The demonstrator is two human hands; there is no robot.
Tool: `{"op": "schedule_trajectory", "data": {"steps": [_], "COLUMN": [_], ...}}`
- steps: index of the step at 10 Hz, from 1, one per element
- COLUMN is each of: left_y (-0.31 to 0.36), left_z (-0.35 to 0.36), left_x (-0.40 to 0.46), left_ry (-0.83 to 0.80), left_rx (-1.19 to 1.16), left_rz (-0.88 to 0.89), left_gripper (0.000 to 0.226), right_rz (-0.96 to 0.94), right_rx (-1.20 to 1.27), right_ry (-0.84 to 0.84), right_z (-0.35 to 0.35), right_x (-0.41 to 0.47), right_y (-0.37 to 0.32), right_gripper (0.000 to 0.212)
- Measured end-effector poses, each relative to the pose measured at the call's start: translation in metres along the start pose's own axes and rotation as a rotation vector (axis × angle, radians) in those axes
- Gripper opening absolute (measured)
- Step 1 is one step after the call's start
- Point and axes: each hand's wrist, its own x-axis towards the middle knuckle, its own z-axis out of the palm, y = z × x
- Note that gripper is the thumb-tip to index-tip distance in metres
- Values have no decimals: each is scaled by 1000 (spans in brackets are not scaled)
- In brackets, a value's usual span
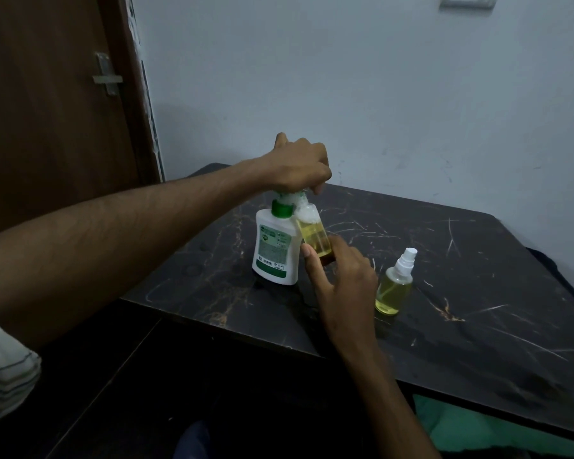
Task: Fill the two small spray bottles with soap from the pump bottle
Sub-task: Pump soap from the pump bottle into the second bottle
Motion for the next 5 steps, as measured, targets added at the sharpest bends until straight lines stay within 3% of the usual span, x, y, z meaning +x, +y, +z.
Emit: {"op": "schedule_trajectory", "data": {"steps": [5], "left_y": [3], "left_z": [-1], "left_x": [-4], "left_ry": [-6], "left_rx": [9], "left_rz": [8], "left_gripper": [24], "right_rz": [-7], "right_rx": [-2], "right_ry": [8], "right_z": [0], "right_x": [-1], "right_y": [1], "right_gripper": [49]}}
